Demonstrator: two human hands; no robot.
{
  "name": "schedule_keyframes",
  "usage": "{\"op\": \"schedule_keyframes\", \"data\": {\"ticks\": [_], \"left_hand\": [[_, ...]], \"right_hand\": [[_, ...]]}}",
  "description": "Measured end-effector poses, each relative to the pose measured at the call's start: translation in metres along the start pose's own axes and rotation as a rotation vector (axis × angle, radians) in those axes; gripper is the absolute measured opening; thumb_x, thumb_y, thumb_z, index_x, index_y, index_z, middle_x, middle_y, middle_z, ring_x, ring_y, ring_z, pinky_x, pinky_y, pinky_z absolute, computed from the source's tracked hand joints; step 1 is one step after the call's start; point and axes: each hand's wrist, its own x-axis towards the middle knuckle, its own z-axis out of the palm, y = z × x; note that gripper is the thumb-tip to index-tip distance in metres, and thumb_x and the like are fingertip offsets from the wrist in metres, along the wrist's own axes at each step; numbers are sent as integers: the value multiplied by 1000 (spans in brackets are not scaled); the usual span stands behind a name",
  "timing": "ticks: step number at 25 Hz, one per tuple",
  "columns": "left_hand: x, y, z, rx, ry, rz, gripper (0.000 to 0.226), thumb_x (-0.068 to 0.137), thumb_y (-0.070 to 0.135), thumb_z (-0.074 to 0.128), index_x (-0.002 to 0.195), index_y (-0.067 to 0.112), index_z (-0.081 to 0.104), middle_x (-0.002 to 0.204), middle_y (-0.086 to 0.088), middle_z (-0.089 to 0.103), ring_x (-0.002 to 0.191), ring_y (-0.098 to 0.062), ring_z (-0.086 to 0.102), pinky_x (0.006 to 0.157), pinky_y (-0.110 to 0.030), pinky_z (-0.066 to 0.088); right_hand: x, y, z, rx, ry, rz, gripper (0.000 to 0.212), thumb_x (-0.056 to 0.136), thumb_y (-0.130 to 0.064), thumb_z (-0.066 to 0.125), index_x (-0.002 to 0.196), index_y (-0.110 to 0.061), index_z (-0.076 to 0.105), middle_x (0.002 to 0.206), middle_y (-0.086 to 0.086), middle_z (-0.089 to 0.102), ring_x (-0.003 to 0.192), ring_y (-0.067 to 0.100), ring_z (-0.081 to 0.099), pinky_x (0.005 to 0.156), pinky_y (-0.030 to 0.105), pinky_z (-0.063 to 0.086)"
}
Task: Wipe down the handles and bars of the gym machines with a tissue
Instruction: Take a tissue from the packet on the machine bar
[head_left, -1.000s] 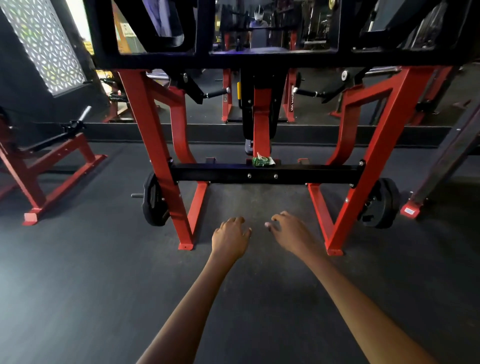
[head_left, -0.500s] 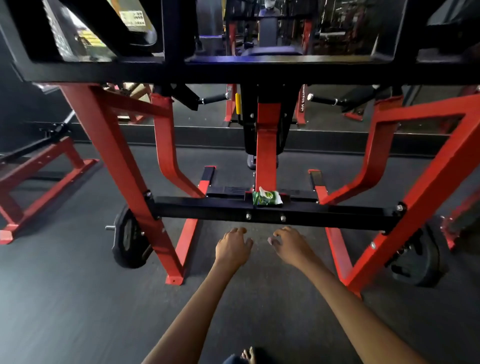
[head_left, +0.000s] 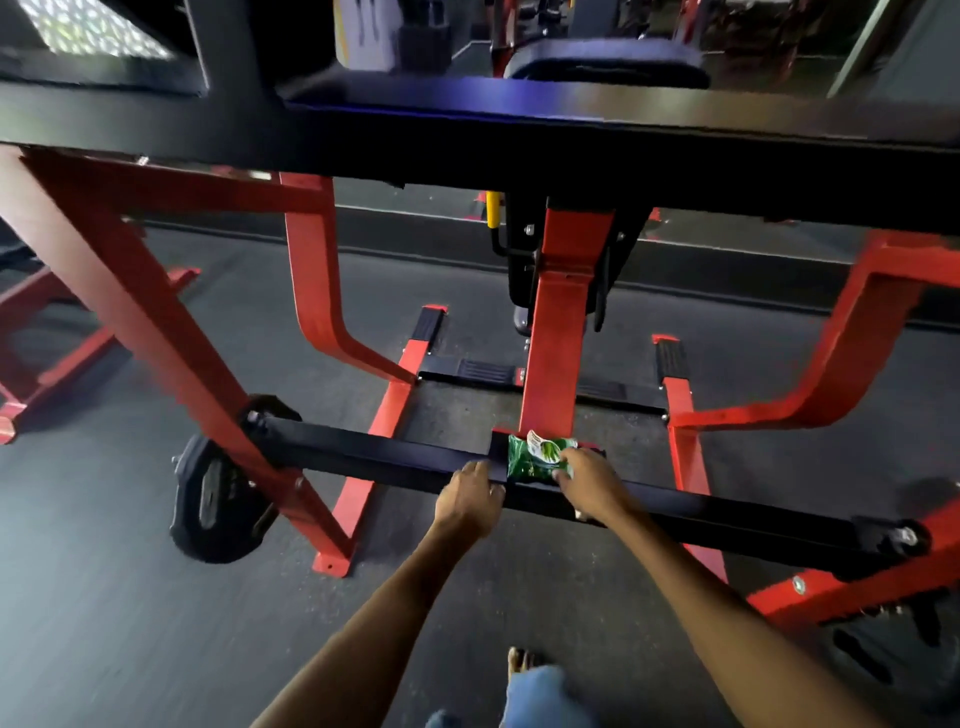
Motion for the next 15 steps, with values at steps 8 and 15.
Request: {"op": "schedule_keyframes", "data": {"ticks": [8,15], "left_hand": [[88,9,46,34,-79,61,62,90,7,54,146,4,29,152,-14,31,139,-30,31,112,-42,31],[110,0,73,37,-153,152,70,88,8,61,149,8,28,159,-8,21,143,-21,29,112,-31,28]], "right_hand": [[93,13,29,-82,-257,-95,52,96,-14,48,143,-28,35,124,13,43,112,31,51,92,35,45],[108,27,43,82,-76,-39,12,90,-17,57,84,-13,48,88,12,59,75,24,54,60,30,37]]}}
